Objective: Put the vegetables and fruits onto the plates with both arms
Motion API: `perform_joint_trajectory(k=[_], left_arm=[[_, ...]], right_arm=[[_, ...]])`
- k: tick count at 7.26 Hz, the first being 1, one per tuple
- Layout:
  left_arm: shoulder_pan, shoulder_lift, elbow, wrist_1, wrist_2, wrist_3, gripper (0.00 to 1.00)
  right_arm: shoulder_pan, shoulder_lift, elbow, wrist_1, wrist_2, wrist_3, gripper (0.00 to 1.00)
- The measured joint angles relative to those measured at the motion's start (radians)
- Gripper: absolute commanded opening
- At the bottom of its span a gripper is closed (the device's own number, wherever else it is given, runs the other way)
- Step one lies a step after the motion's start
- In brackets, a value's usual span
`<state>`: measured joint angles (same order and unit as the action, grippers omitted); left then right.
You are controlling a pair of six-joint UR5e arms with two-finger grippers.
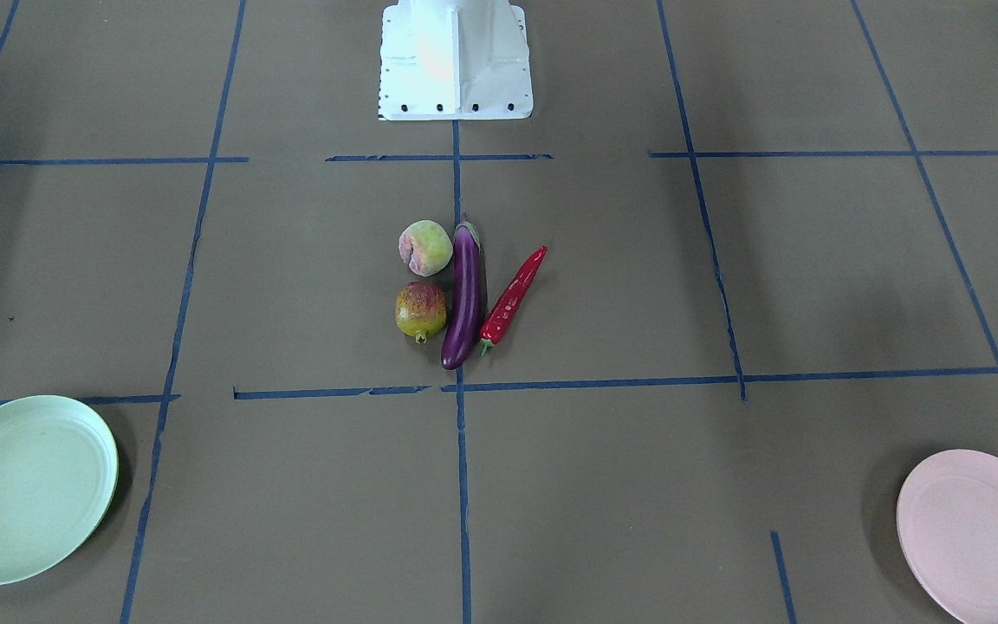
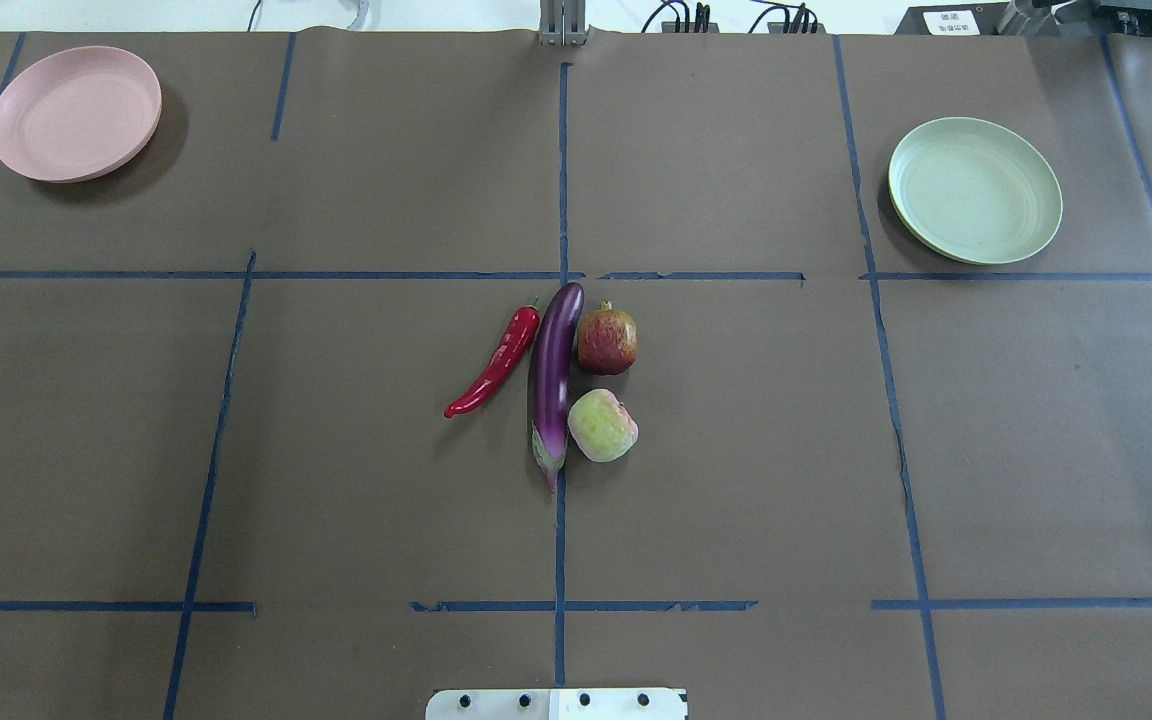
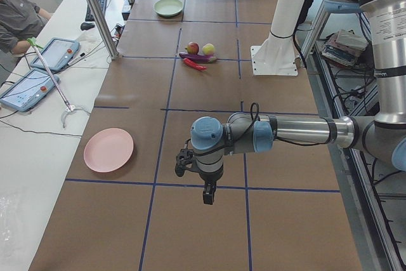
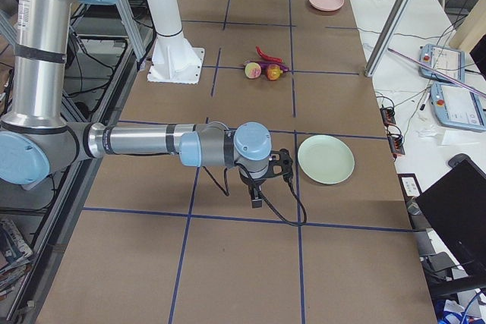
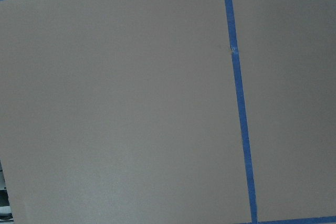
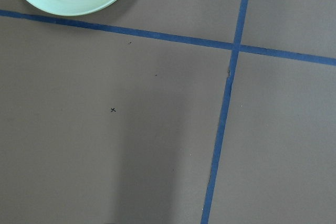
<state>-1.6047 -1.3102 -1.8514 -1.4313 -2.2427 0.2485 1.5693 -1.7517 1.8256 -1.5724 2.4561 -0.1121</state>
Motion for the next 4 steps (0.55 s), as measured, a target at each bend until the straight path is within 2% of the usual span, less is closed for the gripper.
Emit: perform_joint_trajectory(k=[2, 4], left_arm=[[0.003, 0.000, 0.004, 0.000, 0.001, 0.000, 1.00], [0.004, 0.000, 0.003, -0.001, 0.000, 0.001, 1.00]], right_arm=[[-0.017, 0.042, 0.004, -0.002, 0.006, 0.012, 1.00], [-0.096, 0.132, 0.005, -0.001, 0.005, 0.059, 1.00]])
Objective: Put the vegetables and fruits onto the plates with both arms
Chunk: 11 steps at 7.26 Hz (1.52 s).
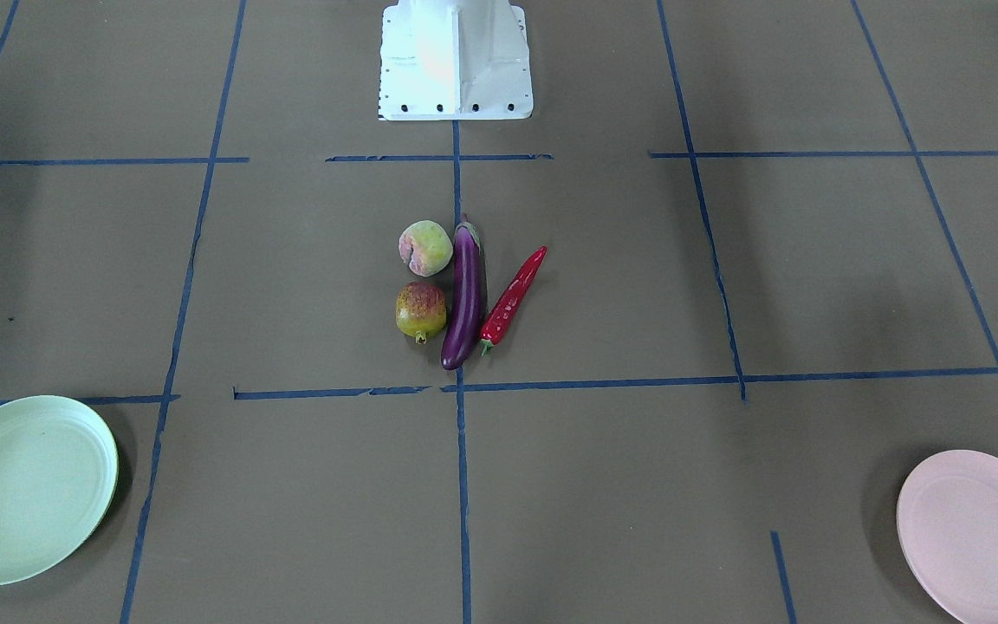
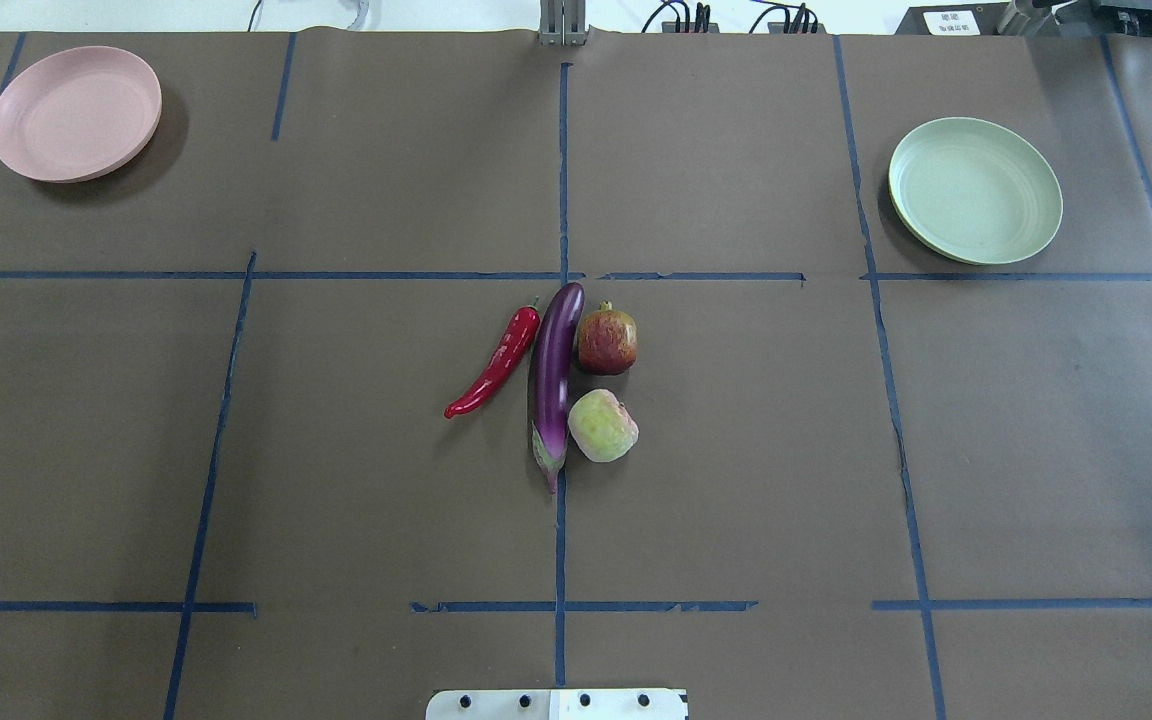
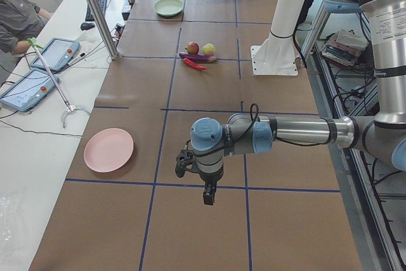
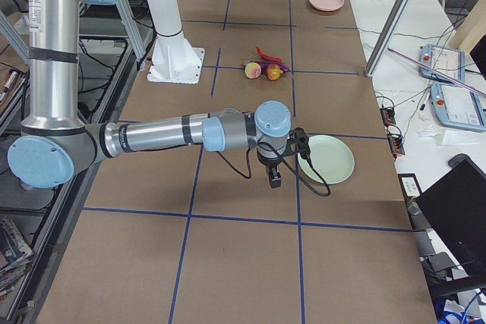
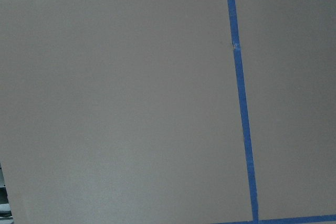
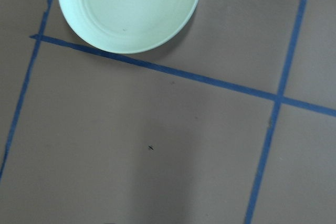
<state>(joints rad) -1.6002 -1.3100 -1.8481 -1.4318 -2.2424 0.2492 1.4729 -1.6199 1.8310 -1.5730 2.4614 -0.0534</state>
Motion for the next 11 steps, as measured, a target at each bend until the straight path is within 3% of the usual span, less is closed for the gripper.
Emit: perform_joint_trajectory(k=[3, 7, 9, 11], left_arm=[[0.002, -0.003, -0.003, -0.011, 0.000, 0.001, 1.00], [0.007, -0.007, -0.003, -0.015, -0.001, 0.001, 1.00], [0.012, -0.011, -0.003, -0.015, -0.002, 0.001, 1.00], [0.019, -0.013, -0.003, -0.016, -0.002, 0.002, 1.00]], right_arm=[[-0.276, 0.247, 0.002, -0.002, -0.059, 0.343, 1.00], [-0.729, 0.600, -0.041, -0.013, -0.378, 0.939, 1.00], [-0.858, 0.757, -0.137, -0.036, -0.517, 1.094, 1.00], [-0.923, 0.824, -0.201, -0.059, -0.589, 1.114, 1.00]])
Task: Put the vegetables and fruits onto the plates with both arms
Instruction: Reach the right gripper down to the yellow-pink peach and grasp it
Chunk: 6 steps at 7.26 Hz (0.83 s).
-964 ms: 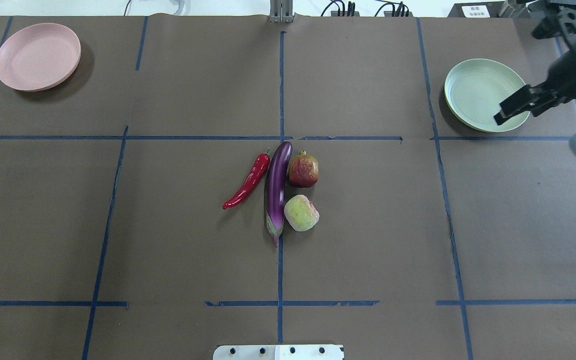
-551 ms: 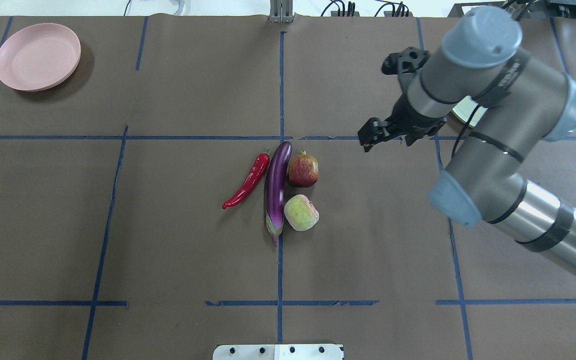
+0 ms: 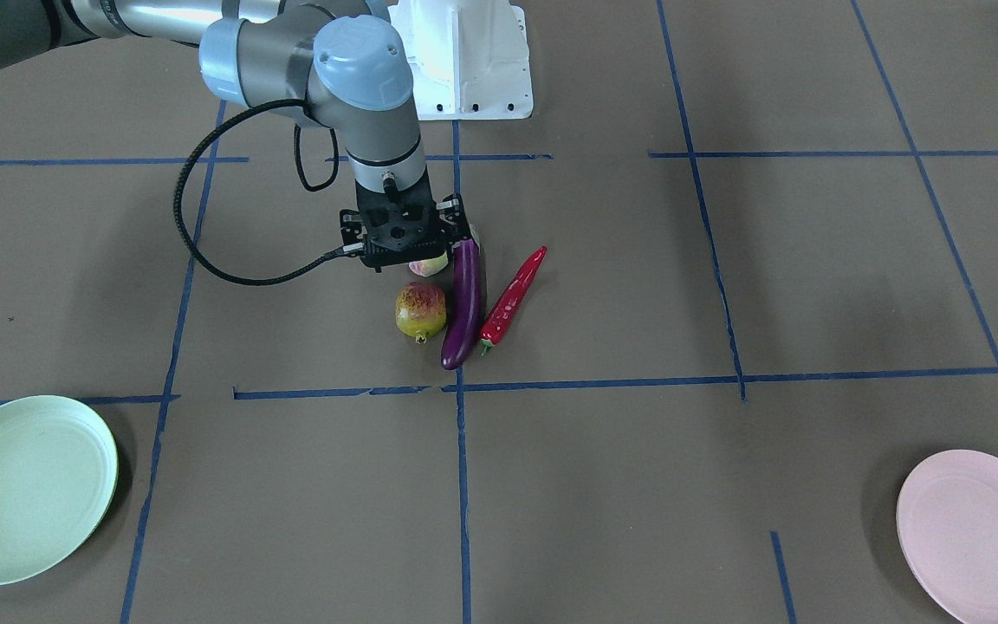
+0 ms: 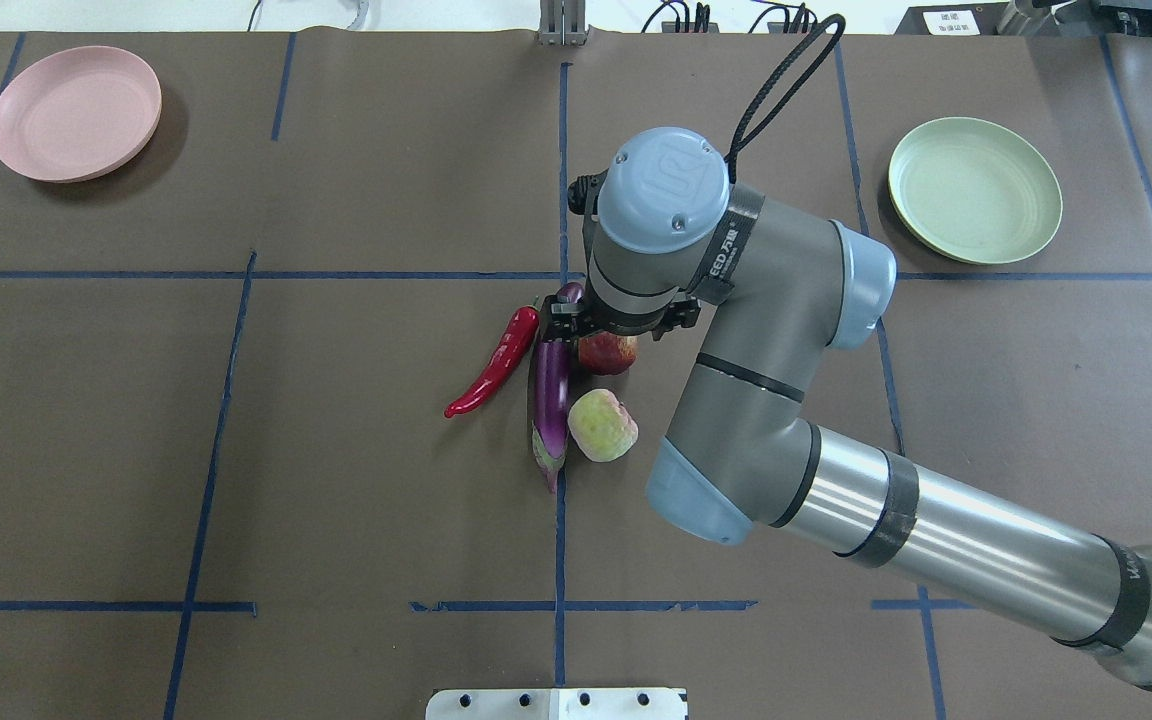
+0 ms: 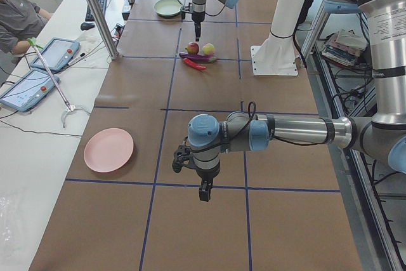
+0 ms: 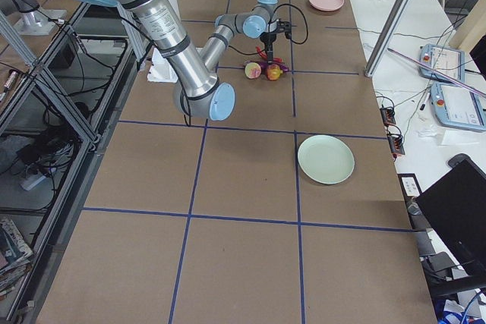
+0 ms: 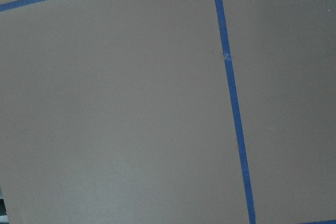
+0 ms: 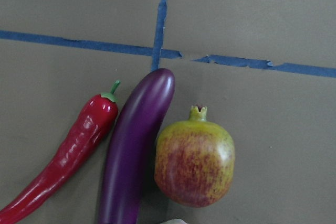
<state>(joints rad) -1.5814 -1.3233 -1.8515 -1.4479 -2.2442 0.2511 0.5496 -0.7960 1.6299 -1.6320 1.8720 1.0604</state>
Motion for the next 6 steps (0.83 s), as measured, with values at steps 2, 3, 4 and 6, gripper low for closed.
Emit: perform_joint_trajectory(k=[2, 3, 4, 6], left_arm=[[0.001, 0.000, 0.000, 0.000, 0.000, 0.000, 1.00], [0.001, 0.000, 0.000, 0.000, 0.000, 0.000, 1.00], [0.001, 0.000, 0.000, 0.000, 0.000, 0.000, 1.00], [0.003, -0.001, 0.001, 0.000, 0.000, 0.000, 1.00]], right_arm=[[-0.044, 0.001, -0.012, -0.028, -0.040, -0.048, 1.00], [-0.077, 0.001, -0.015, -0.051, -0.075, -0.079, 1.00], [-0.101, 0.001, -0.018, -0.061, -0.099, -0.095, 1.00], [-0.125, 0.000, -0.034, -0.067, -0.118, -0.107, 0.99]])
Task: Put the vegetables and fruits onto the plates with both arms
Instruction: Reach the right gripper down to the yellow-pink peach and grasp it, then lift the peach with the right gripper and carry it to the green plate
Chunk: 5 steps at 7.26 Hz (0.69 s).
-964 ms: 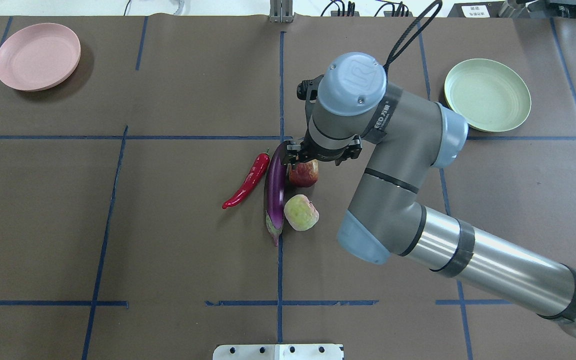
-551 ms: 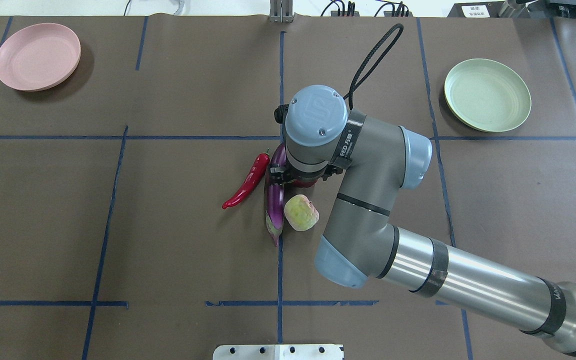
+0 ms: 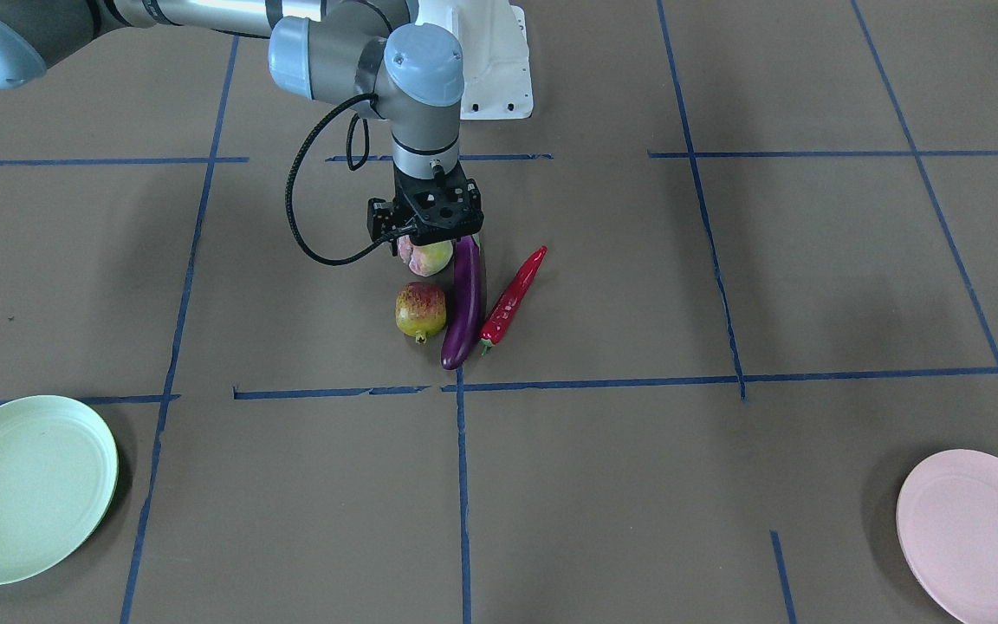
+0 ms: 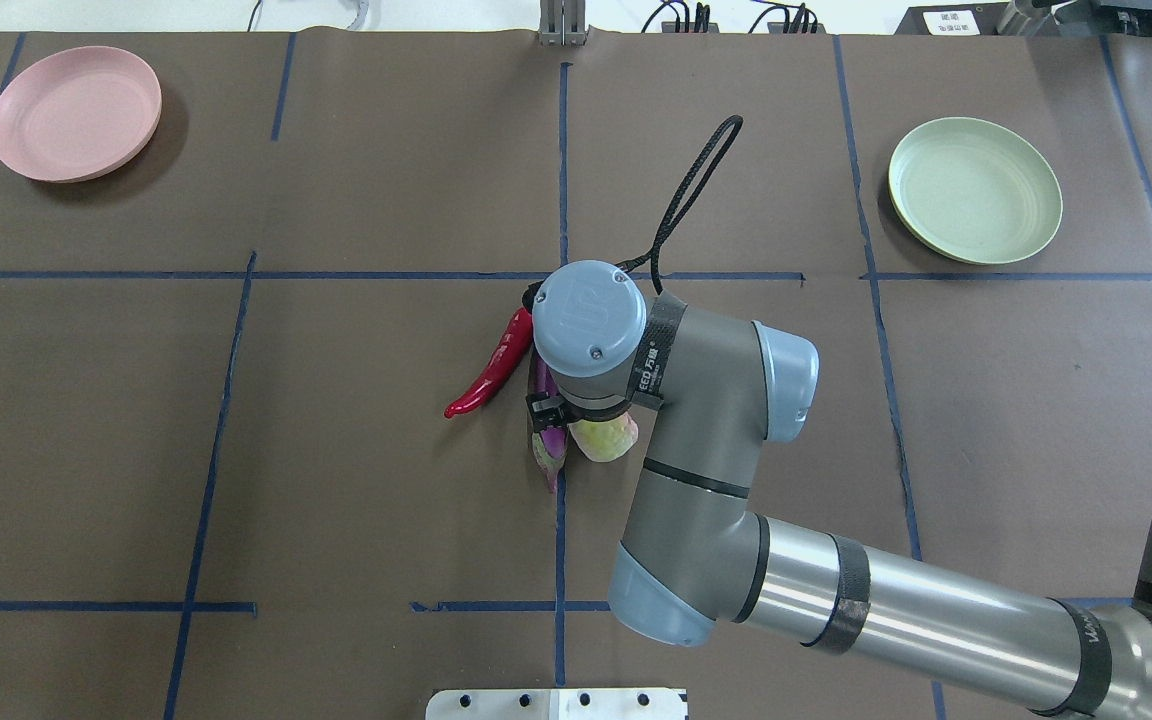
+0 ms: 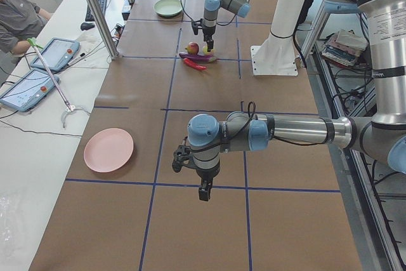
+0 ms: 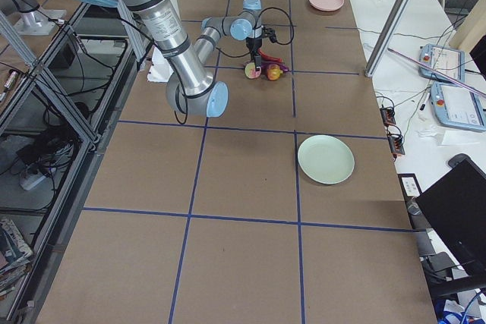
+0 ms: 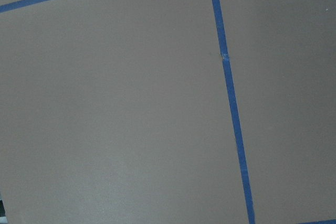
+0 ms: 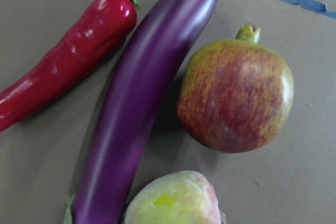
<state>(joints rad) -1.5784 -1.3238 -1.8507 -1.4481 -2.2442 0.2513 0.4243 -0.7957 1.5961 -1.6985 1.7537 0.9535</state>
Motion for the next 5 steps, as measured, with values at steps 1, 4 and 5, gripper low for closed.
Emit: perform_joint_trajectory(k=[1, 4, 5], left_arm=[[0.003, 0.000, 0.001, 0.000, 0.000, 0.000, 1.00], [0.013, 0.001, 0.002, 0.001, 0.000, -0.001, 1.00], [0.013, 0.001, 0.002, 0.002, 0.000, -0.001, 1.00]], right_arm=[[-0.007, 0.000, -0.013, 0.000, -0.002, -0.009, 0.92], [-0.003, 0.003, -0.024, -0.003, 0.003, -0.027, 0.03], [0.014, 0.006, -0.006, -0.017, 0.018, -0.029, 0.02]])
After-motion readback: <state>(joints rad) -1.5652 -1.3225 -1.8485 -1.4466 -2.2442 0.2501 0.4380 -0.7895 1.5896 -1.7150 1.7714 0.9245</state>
